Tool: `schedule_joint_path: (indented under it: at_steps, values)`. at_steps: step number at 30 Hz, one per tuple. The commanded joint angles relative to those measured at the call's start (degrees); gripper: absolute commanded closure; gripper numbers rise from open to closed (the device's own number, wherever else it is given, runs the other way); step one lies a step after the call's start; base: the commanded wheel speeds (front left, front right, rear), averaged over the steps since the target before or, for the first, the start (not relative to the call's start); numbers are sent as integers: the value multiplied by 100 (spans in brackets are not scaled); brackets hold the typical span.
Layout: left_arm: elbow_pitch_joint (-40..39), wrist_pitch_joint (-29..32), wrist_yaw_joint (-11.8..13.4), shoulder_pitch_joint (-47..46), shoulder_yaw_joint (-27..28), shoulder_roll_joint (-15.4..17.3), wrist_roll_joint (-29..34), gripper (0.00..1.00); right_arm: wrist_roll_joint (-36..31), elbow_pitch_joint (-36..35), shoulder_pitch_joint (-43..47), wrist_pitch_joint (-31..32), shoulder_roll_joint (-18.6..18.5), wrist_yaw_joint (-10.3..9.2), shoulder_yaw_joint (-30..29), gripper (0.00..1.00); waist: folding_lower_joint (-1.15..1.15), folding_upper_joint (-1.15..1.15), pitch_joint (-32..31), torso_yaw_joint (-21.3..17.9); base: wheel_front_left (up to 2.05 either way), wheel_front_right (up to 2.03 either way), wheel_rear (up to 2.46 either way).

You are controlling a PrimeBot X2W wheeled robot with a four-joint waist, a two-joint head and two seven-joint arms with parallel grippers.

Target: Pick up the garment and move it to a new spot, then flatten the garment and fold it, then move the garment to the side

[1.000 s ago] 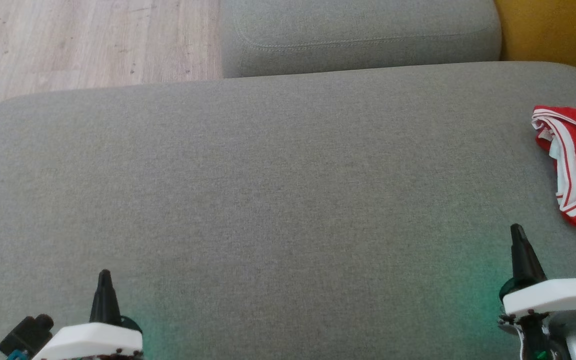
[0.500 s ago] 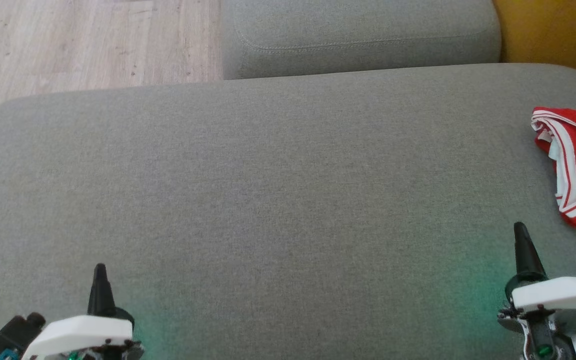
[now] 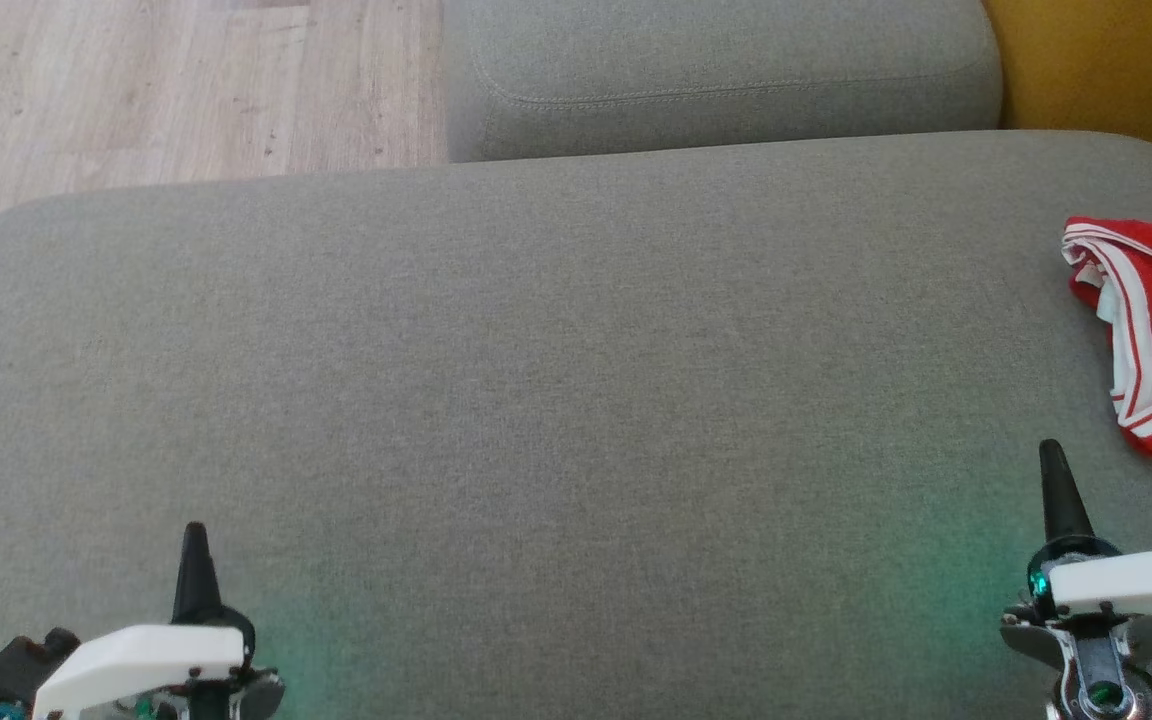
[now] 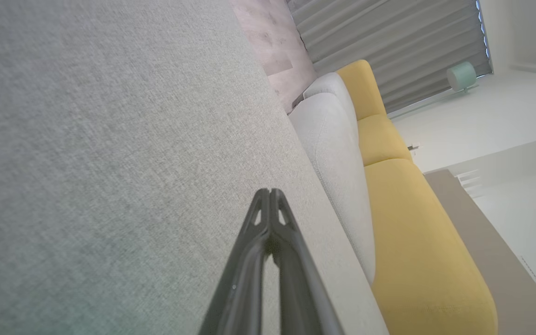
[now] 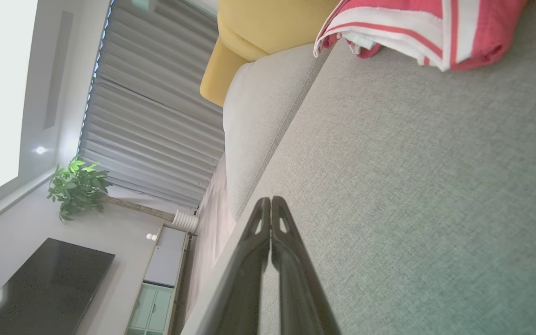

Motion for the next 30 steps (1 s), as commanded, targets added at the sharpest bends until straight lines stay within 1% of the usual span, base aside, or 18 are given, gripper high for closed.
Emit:
schedule_joint_path:
  at_steps: [1,30]
  values:
    - [-209,55,-58,-316,204,-1,-150,100,203,-172,-329,43,-1,31,55,100,0,0,-3,1,0,0,0]
    - [-278,518,-292,-498,652,-219,-1546,100,1996,-134,-482,221,88,41,-48,100,0,0,-62,14,0,0,0]
